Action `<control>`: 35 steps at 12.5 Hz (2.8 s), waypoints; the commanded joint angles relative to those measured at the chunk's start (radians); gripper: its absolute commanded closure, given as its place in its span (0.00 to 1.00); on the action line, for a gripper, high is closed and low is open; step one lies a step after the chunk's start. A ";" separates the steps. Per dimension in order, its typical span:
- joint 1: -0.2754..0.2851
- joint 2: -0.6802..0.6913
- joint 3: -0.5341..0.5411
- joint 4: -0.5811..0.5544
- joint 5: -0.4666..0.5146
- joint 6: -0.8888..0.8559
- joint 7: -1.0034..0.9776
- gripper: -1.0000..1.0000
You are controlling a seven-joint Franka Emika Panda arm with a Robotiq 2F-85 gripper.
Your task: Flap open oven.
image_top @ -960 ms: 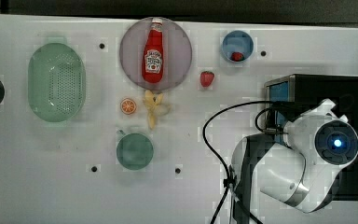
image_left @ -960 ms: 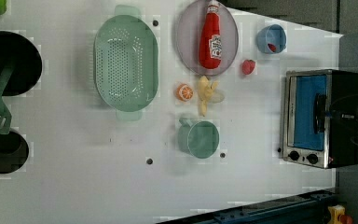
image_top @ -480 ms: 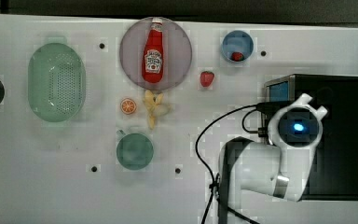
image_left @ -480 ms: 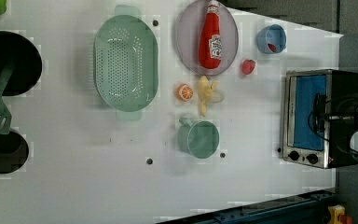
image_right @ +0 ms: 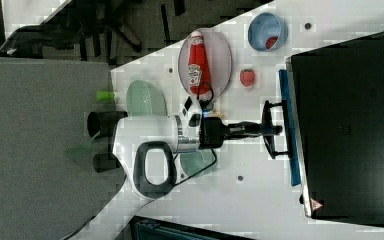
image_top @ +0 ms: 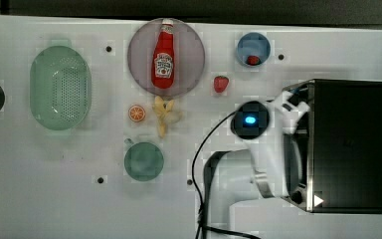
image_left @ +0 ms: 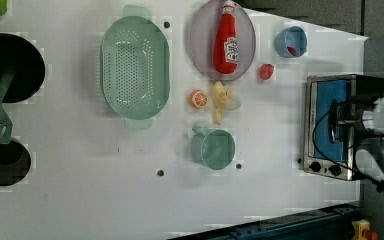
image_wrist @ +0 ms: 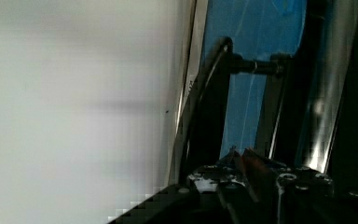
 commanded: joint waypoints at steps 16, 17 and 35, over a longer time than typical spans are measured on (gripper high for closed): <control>0.281 0.482 0.138 0.109 -0.449 -0.176 0.945 0.83; 0.286 0.479 0.138 0.114 -0.449 -0.176 0.945 0.83; 0.264 -0.402 0.006 0.222 0.603 -0.431 0.981 0.83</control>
